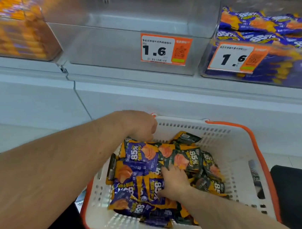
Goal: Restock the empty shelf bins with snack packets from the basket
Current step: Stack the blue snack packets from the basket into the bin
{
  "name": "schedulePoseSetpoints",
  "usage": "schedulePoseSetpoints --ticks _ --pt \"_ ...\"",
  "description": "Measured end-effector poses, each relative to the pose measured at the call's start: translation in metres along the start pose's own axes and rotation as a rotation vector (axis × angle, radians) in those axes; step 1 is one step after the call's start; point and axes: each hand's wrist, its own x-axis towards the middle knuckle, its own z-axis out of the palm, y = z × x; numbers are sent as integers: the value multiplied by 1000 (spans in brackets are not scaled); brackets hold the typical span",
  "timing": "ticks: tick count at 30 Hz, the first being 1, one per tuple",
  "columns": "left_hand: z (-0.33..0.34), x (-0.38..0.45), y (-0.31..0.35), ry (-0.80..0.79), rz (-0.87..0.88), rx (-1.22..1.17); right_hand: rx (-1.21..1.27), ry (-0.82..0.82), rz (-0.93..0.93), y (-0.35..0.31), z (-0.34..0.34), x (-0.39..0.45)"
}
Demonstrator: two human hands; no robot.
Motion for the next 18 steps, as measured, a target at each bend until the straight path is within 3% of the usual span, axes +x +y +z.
schedulePoseSetpoints --ticks 7,11,18 --pt "-3 -1 3 13 -7 -10 181 38 70 -2 -4 -2" --pt "-3 3 6 10 4 -6 496 -55 142 3 -15 -3" --pt "-26 -6 5 74 1 -124 461 188 11 34 -100 -24"
